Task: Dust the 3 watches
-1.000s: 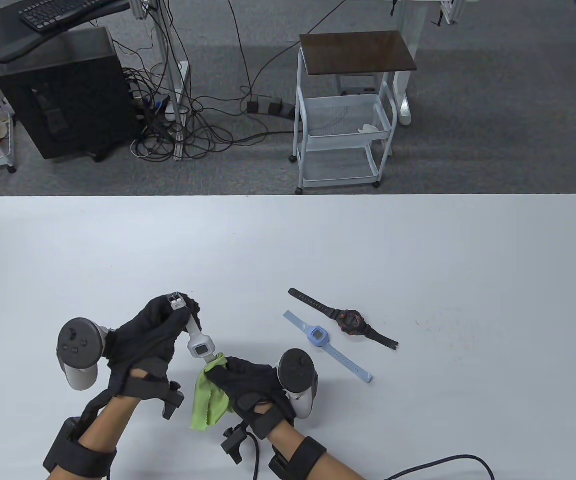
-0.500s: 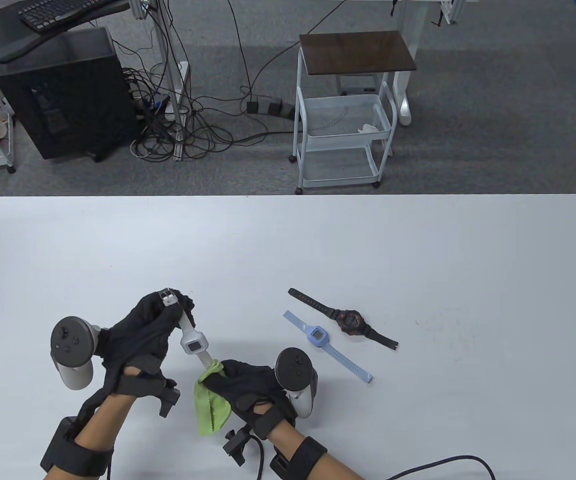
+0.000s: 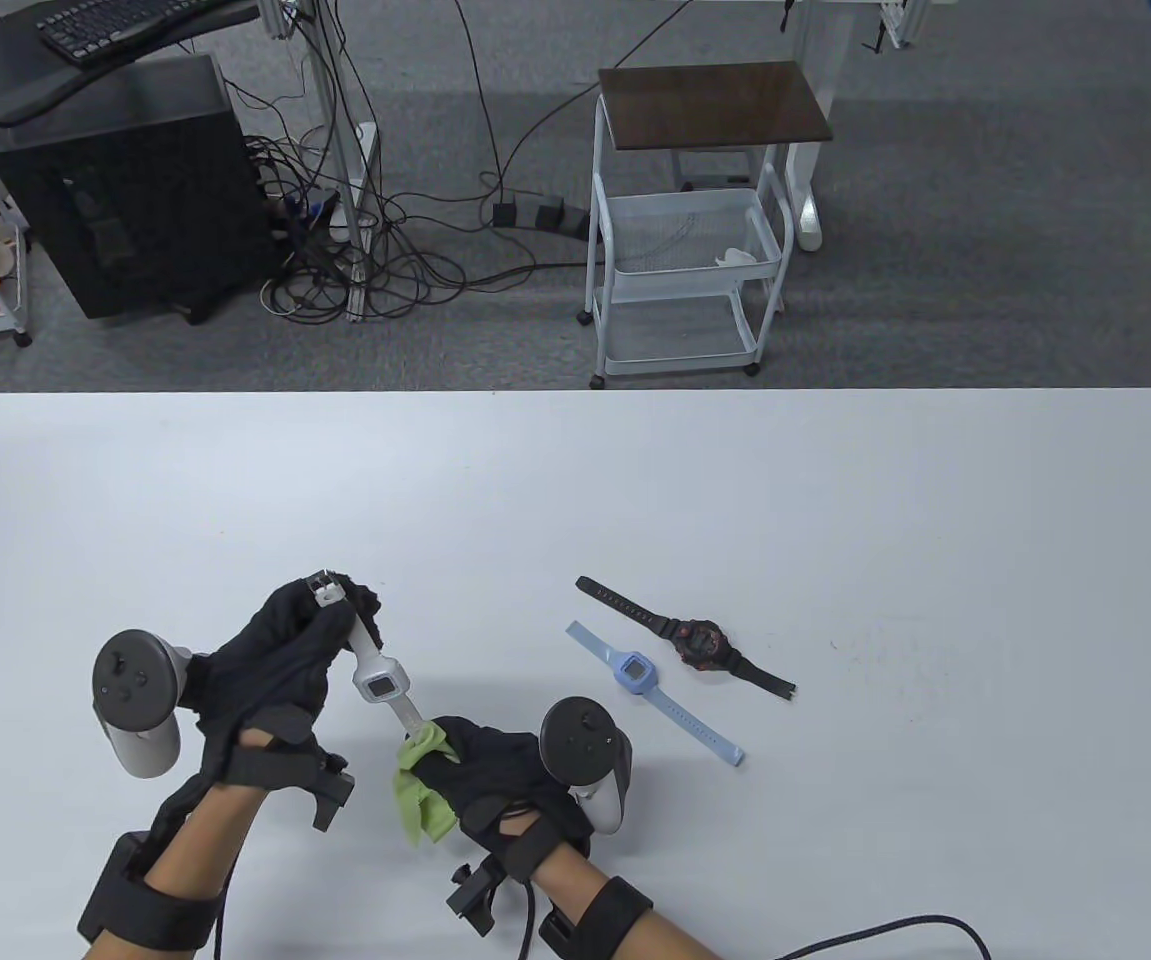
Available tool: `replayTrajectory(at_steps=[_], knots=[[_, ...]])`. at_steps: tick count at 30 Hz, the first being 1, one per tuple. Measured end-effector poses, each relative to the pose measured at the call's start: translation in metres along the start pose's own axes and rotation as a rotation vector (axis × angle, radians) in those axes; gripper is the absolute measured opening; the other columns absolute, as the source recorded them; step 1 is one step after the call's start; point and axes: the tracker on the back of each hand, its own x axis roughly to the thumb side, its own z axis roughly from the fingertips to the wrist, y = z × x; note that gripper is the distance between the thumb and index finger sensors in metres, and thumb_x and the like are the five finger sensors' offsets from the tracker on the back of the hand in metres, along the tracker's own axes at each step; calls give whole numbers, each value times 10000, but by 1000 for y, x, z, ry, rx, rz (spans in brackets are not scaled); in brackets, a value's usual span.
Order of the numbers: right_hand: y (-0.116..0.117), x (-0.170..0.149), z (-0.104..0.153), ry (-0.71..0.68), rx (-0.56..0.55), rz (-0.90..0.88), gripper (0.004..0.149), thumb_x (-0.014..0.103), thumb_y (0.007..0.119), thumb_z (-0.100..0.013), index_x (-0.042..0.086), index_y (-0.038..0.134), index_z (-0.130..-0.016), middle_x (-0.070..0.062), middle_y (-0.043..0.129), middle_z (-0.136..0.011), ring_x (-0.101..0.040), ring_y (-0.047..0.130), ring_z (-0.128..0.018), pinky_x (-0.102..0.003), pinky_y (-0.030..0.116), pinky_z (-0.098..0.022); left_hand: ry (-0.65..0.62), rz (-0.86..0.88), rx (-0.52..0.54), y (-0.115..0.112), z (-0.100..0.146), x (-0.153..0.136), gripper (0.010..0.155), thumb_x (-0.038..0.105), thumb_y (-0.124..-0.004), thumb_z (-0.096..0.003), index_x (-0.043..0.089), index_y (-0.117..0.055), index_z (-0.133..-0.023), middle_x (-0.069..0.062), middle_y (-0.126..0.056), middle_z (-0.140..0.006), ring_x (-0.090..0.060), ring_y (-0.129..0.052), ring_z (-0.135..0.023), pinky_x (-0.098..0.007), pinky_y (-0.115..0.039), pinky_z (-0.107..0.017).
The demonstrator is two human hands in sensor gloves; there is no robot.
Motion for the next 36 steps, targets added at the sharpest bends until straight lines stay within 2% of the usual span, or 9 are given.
replayTrajectory(at_steps=[4, 7, 14, 17, 22, 27, 31, 32, 36], knots=[[-3, -3, 0, 37, 4, 22, 455, 495, 881, -382, 95, 964, -581, -87, 1051, -302, -296, 992, -221, -698, 562, -492, 3, 23, 7, 4, 0, 0, 453, 538, -705, -603, 254, -695, -956, 135, -921, -762, -135, -886, -920, -532, -597, -782], [-5, -3, 0, 47, -4, 46, 465, 536, 867, -388, 108, 988, -524, -64, 1059, -247, -282, 1002, -176, -687, 587, -484, 0, 15, 18, 6, 0, 0, 455, 540, -703, -603, 255, -693, -957, 138, -920, -764, -133, -884, -923, -531, -597, -783], [-5, 0, -1, 9, 11, 101, 437, 368, 895, -350, 122, 932, -710, -156, 1070, -551, -367, 1024, -439, -713, 519, -524, 0, 19, 15, 4, 0, 0, 453, 540, -704, -602, 257, -695, -956, 137, -922, -763, -136, -886, -921, -533, -596, -782], [-7, 0, -1, 15, 9, 89, 442, 381, 894, -355, 106, 936, -699, -152, 1074, -504, -357, 1025, -389, -713, 525, -517, -7, 10, 31, 5, 1, 1, 455, 542, -700, -603, 259, -691, -958, 141, -919, -767, -133, -884, -923, -532, -597, -783], [-10, -2, 1, 31, 8, 137, 460, 489, 876, -384, 85, 1002, -566, -108, 1097, -326, -332, 1030, -252, -717, 536, -507, -4, 18, 32, 7, 0, 1, 455, 540, -699, -605, 257, -688, -961, 137, -916, -769, -138, -880, -925, -533, -594, -783], [-13, 0, 0, 18, 9, 199, 436, 358, 883, -370, 91, 933, -712, -176, 1062, -531, -387, 1007, -417, -730, 495, -523, -2, 19, 30, 6, 1, -1, 456, 540, -697, -605, 259, -684, -964, 139, -914, -774, -137, -878, -928, -534, -592, -783], [-17, -1, -1, 38, 19, 236, 441, 388, 881, -388, 46, 965, -653, -176, 1082, -432, -391, 1012, -333, -740, 486, -515, -6, 7, 40, 5, 1, -1, 455, 541, -693, -606, 261, -681, -964, 141, -913, -774, -135, -881, -925, -534, -595, -781], [-19, -1, 0, 56, 35, 313, 436, 384, 884, -386, 33, 975, -629, -179, 1084, -406, -390, 1012, -313, -738, 490, -517, -1, 26, 40, 7, 1, -1, 456, 542, -689, -607, 261, -678, -967, 143, -911, -775, -135, -881, -925, -533, -595, -783], [-21, 3, 2, 33, 44, 478, 425, 369, 882, -389, 45, 964, -651, -185, 1075, -450, -398, 1003, -360, -737, 482, -540, 6, -10, 47, 9, 1, -1, 459, 541, -684, -609, 259, -673, -971, 140, -908, -780, -142, -879, -924, -536, -590, -781]])
